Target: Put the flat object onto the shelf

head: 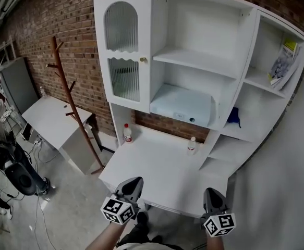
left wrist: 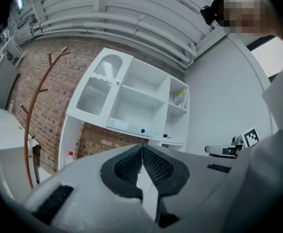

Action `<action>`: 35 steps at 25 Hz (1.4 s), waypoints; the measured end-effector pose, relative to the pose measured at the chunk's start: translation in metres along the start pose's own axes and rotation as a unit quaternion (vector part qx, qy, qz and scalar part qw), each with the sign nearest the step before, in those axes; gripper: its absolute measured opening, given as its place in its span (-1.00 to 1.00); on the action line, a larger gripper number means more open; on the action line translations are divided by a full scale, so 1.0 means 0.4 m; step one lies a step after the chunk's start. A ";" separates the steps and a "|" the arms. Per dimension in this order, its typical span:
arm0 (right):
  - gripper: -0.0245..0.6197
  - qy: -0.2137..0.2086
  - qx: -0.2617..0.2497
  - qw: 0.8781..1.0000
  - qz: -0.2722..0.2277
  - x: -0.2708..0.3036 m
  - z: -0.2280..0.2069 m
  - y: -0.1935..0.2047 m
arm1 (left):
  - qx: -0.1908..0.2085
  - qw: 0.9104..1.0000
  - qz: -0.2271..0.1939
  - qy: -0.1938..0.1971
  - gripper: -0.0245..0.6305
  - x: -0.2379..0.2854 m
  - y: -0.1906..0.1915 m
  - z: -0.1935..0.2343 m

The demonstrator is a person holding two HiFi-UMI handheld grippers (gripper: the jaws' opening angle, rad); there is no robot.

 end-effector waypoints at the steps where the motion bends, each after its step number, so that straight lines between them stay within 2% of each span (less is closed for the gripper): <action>1: -0.80 0.000 -0.009 1.000 0.001 -0.007 0.002 0.000 | 0.005 1.000 0.001 -0.005 -0.85 -0.012 -0.001 -0.004; 4: -0.80 0.006 -0.029 1.000 0.000 -0.024 0.007 -0.005 | 0.013 1.000 0.000 -0.013 -0.85 -0.043 -0.009 -0.006; 8: -0.80 0.011 -0.026 1.000 -0.008 -0.035 0.009 -0.015 | 0.025 1.000 -0.004 -0.019 -0.84 -0.070 -0.030 0.005; 14: -0.81 0.010 -0.042 0.999 -0.014 -0.019 0.028 -0.027 | 0.060 0.998 -0.004 -0.010 -0.84 -0.071 -0.064 0.045; 23: -0.83 0.014 -0.050 0.998 -0.025 0.030 0.098 -0.064 | 0.057 0.998 0.003 -0.007 -0.84 -0.073 -0.093 0.142; 35: -0.83 0.030 -0.050 0.998 -0.026 0.045 0.143 -0.067 | 0.045 0.999 0.003 0.019 -0.84 -0.064 -0.106 0.183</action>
Point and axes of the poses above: the fingertips, and each gripper's own axes: x forward along the fingers, z to its left, y out of its underside, the point moved 7 cm from there along -x, backward along the fingers, and after that the axes turned 2 degrees about -x, right-handed, at the moved point
